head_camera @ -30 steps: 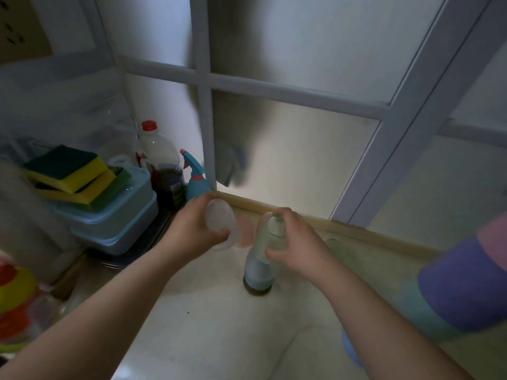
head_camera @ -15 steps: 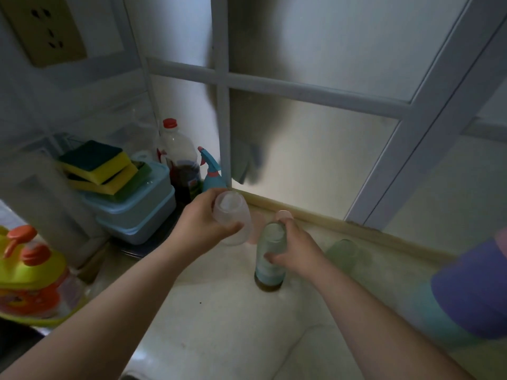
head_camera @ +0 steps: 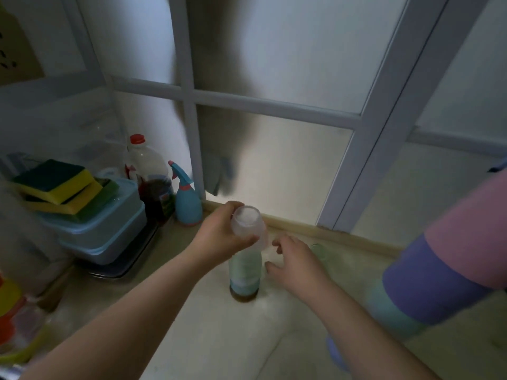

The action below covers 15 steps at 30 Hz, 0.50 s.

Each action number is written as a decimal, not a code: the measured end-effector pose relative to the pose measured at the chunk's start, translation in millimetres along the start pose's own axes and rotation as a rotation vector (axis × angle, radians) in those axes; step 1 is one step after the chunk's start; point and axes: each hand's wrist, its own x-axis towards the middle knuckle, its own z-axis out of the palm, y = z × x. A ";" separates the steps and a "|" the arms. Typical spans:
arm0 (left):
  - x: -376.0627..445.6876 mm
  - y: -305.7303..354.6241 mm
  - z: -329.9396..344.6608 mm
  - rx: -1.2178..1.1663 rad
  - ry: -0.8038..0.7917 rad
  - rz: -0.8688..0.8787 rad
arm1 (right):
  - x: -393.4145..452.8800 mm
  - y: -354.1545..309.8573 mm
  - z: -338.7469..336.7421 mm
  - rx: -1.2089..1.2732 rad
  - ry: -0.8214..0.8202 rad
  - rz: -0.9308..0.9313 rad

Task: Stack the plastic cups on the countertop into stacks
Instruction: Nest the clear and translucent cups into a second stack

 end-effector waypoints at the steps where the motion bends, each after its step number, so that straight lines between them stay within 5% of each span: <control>1: -0.8 -3.7 4.7 0.002 -0.018 -0.017 | -2.2 1.9 0.0 -0.003 0.002 0.006; 10: -5.6 -30.1 12.2 0.043 -0.112 -0.041 | -9.9 12.2 8.3 0.004 0.018 0.041; 15: 2.3 -52.2 -11.7 0.071 -0.014 -0.080 | -0.6 13.7 12.7 0.034 0.067 0.079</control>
